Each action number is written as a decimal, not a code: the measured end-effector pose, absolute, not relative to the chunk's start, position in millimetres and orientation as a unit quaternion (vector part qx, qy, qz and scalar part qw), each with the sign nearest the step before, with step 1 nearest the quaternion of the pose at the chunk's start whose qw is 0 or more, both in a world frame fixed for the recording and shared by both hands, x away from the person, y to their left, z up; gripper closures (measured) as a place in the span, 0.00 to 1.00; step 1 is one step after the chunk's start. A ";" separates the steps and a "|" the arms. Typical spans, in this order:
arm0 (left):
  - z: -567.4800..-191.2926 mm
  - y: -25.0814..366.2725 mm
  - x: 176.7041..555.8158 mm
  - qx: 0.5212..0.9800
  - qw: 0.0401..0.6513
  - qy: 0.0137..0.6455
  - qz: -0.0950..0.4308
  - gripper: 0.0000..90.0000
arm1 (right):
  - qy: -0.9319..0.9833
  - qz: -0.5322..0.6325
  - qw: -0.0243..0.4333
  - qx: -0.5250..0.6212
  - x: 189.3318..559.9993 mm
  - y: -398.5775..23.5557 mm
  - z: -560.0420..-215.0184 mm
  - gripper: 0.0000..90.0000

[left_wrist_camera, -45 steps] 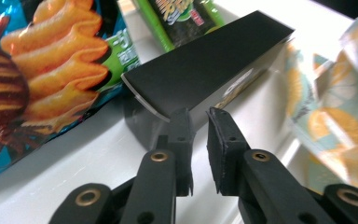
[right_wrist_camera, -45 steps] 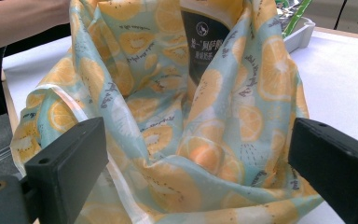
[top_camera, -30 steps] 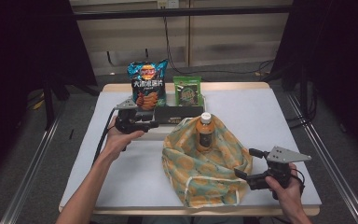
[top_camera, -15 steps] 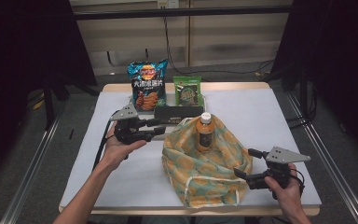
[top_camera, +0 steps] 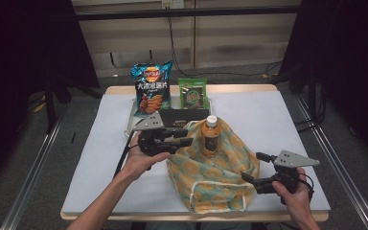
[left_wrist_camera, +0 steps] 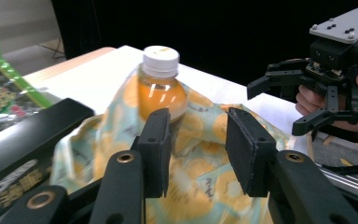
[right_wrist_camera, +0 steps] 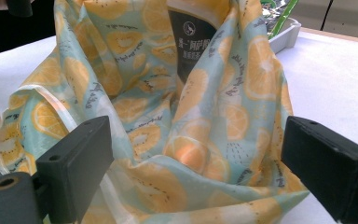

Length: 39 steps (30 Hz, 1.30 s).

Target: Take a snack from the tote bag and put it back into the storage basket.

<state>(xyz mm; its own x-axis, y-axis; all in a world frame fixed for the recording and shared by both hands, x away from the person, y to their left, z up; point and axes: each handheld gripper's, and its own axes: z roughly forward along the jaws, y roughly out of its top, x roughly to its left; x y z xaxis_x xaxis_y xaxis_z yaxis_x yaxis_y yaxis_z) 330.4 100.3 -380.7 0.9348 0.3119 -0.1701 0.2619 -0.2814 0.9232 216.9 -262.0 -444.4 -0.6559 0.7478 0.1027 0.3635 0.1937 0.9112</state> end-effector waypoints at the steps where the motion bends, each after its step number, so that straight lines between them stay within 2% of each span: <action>1: -381.5 94.3 329.5 0.799 0.573 0.179 0.021 0.67 | 0.750 0.516 0.187 0.371 216.9 -262.3 -444.3 0.09; 9: -390.1 59.0 339.4 0.811 0.556 0.179 0.011 0.64 | 0.753 0.513 0.186 0.367 217.4 -262.3 -445.7 0.09; 17: -403.8 50.3 350.4 0.824 0.535 0.186 0.015 0.60 | 0.755 0.511 0.183 0.367 218.8 -263.8 -447.0 0.09; 19: -403.6 52.8 352.1 0.826 0.529 0.192 0.024 0.54 | 0.756 0.511 0.184 0.366 218.6 -263.7 -446.8 0.09; 27: -410.4 55.8 359.2 0.825 0.524 0.210 0.033 0.44 | 0.758 0.510 0.183 0.364 218.5 -262.4 -446.9 0.09; 30: -409.7 50.2 360.2 0.825 0.524 0.210 0.034 0.35 | 0.758 0.508 0.184 0.365 219.0 -263.2 -447.2 0.09; 35: -409.5 38.6 363.1 0.823 0.525 0.212 0.048 0.28 | 0.757 0.508 0.183 0.368 219.7 -264.2 -447.5 0.09; 39: -412.9 35.4 368.4 0.819 0.530 0.217 0.045 0.27 | 0.757 0.508 0.185 0.368 218.3 -265.1 -447.1 0.09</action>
<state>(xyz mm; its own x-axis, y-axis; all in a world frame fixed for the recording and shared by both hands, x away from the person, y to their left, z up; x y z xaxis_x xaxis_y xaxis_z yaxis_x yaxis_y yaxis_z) 368.4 35.4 -412.9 0.9016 0.4035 -0.1561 0.3076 -0.3441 0.8871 218.3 -265.1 -447.1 -0.6614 0.7440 0.0943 0.3686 0.2129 0.9049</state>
